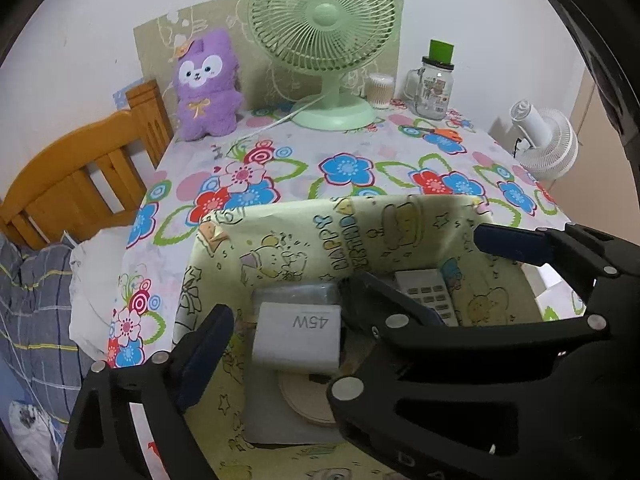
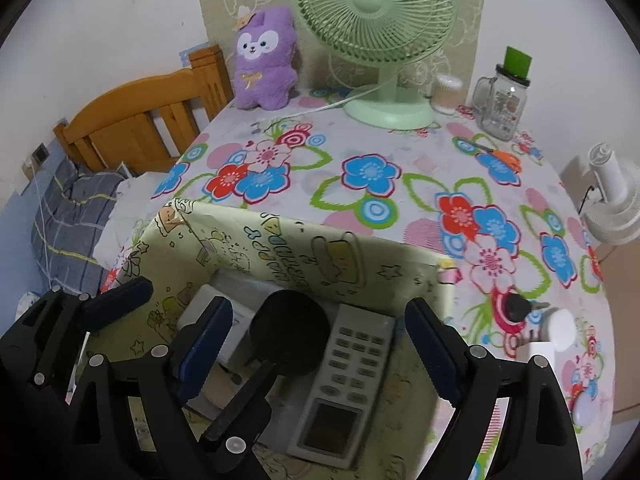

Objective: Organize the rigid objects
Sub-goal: 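Open both grippers to release the charger and black case in the box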

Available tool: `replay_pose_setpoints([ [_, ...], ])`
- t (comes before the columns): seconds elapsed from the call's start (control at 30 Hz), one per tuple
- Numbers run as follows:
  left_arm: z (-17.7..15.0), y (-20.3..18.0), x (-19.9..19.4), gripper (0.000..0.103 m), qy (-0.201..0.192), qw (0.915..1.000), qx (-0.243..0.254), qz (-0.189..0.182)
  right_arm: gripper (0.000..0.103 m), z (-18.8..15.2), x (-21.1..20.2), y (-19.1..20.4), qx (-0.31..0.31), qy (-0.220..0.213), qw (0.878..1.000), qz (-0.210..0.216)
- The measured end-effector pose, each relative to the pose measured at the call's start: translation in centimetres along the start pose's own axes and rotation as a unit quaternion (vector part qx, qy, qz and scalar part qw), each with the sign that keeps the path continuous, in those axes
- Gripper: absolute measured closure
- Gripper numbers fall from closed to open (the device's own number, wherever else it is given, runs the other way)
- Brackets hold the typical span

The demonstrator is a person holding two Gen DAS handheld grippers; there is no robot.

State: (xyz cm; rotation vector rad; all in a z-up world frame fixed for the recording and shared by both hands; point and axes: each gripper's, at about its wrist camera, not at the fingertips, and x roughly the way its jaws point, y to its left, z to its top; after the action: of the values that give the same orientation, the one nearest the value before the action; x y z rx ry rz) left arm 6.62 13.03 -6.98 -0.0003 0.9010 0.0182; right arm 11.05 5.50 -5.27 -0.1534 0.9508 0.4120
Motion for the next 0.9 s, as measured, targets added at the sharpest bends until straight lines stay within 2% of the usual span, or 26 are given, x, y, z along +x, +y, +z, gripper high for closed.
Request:
replay_pose_setpoints([
  [0.23, 0.0, -1.3, -1.6, 0.006, -0.016, 0.9999, 0.004, 0.001, 0.013, -0.5, -1.9, -0.9, 0.003, -0.015, 1.000, 0.015],
  [0.9, 0.5, -6.2, -4.1, 0.005, -0.032, 0.9992, 0.025, -0.002, 0.010, -2.1, -6.3, -4.9, 0.024, -0.043, 0.999, -0.008],
])
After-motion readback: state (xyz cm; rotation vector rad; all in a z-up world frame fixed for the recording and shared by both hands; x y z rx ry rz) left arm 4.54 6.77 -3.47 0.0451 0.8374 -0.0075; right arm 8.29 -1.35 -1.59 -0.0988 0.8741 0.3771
